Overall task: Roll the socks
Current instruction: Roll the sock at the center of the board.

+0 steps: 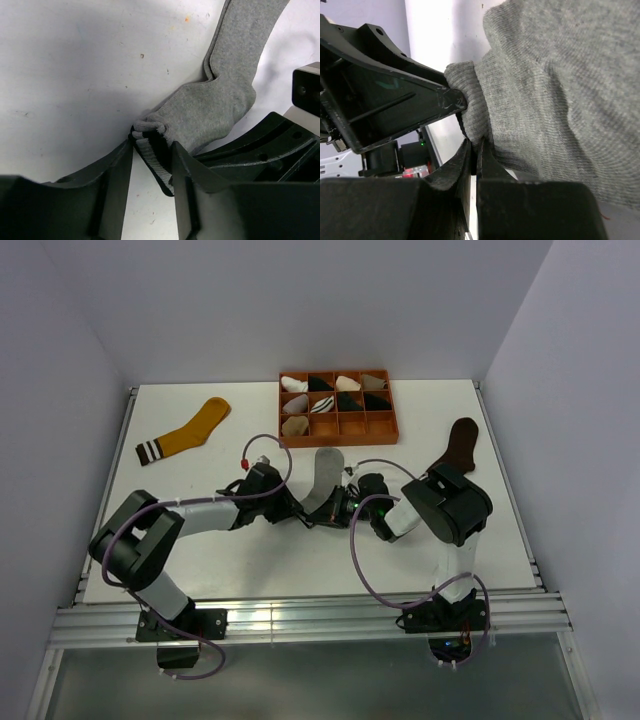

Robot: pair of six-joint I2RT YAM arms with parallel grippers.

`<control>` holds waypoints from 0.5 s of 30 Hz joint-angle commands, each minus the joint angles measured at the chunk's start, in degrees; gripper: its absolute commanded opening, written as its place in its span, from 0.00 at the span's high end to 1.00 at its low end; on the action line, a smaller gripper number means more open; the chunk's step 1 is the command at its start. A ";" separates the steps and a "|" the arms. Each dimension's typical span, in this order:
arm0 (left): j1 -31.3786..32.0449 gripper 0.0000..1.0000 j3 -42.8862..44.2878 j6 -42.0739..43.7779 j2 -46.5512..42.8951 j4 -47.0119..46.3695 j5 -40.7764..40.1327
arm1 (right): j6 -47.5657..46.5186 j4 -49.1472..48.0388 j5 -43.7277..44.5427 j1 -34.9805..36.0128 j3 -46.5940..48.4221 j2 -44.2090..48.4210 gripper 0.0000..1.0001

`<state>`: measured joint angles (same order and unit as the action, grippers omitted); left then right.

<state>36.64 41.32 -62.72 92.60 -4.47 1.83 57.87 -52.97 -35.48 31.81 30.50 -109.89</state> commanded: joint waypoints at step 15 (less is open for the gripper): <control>2.64 0.98 5.96 3.21 4.35 9.21 -5.78 | -15.57 29.82 7.78 -0.44 4.37 14.58 0.68</control>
<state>38.98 46.22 -61.93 95.53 -0.56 -0.14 50.98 -39.51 -33.01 31.62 31.55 -102.04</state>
